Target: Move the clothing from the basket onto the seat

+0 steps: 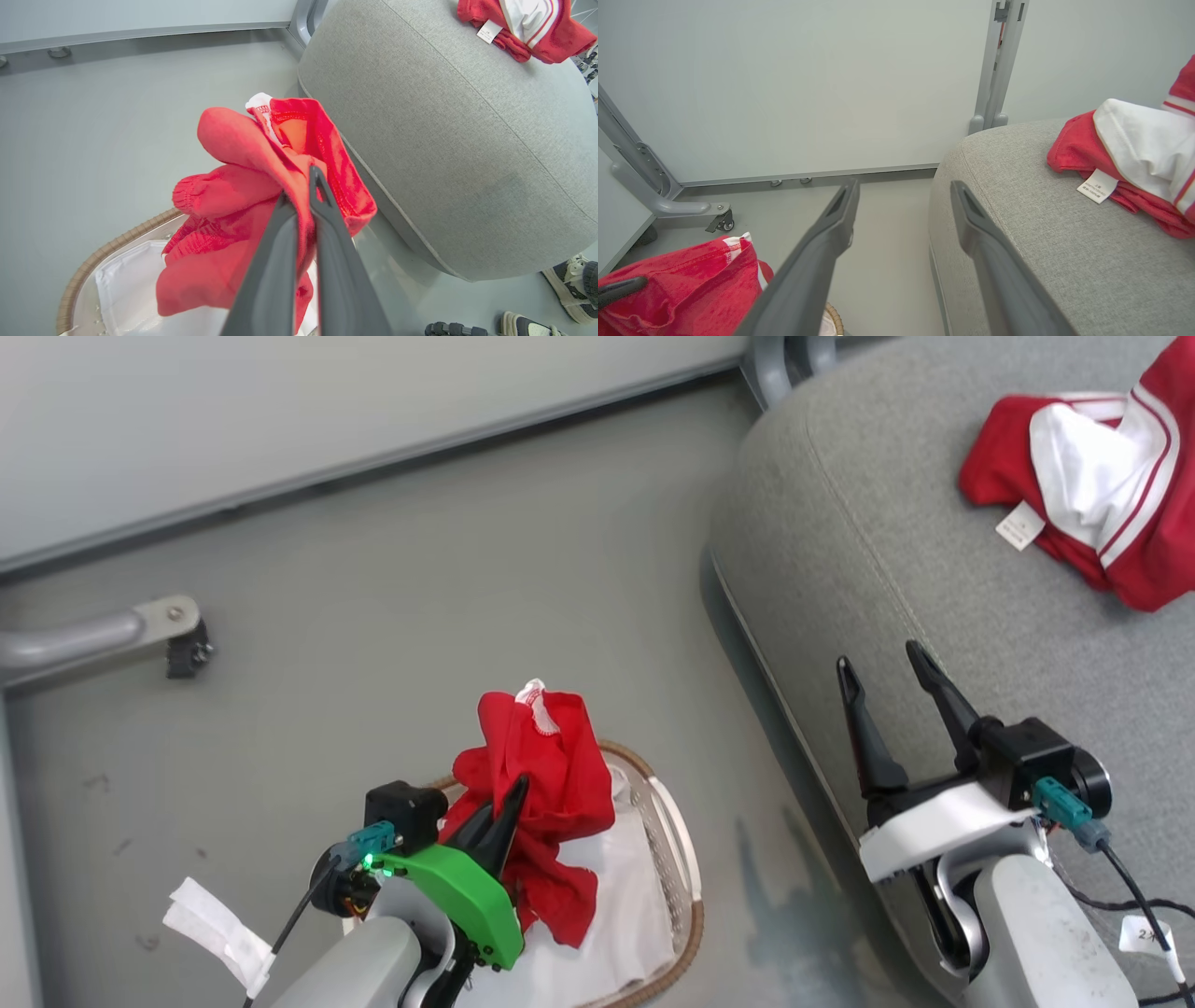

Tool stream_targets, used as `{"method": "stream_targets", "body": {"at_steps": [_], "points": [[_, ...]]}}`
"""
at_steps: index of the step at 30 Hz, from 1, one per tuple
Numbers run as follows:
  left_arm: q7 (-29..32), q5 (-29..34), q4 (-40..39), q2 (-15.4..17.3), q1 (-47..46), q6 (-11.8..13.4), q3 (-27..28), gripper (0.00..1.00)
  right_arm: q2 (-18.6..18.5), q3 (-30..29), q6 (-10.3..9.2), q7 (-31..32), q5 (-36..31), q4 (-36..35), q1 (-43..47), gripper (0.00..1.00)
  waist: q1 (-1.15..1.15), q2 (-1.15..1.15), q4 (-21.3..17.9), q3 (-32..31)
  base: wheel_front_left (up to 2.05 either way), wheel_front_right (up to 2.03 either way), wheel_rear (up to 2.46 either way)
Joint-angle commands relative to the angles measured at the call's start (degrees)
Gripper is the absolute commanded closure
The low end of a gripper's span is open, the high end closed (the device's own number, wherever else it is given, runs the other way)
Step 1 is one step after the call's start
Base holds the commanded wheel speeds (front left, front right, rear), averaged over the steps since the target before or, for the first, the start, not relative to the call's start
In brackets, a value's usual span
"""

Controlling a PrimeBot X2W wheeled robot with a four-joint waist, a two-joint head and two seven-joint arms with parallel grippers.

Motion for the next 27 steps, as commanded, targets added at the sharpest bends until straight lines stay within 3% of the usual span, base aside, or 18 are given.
{"method": "stream_targets", "body": {"at_steps": [1,16,23,27], "points": [[-0.2,1.6,-1.1,-0.1,1.4,-0.2,1.3,1.0,-0.2,-0.2,-0.06,-0.1,-0.3,0.3,1.4,0.0,0.0,0.0,3.0,-5.0,0.0,0.0,0.0],[-0.2,11.7,-16.6,-2.9,3.6,-0.2,14.4,1.0,-0.2,0.8,-0.06,-0.1,-0.2,2.7,8.5,0.0,0.0,0.0,5.0,-13.0,0.0,0.0,0.0],[-0.2,13.6,-20.6,-3.3,2.3,-0.2,15.1,1.0,-0.2,3.7,-0.06,-0.1,-0.7,3.2,10.0,0.0,0.0,0.0,5.7,-14.4,0.0,0.0,0.0],[-0.2,14.2,-21.4,-3.7,1.8,-0.2,14.7,1.0,-0.3,9.1,-0.06,-0.1,-1.2,3.6,9.5,0.0,0.0,0.0,6.5,-14.5,0.0,0.0,0.0]]}}
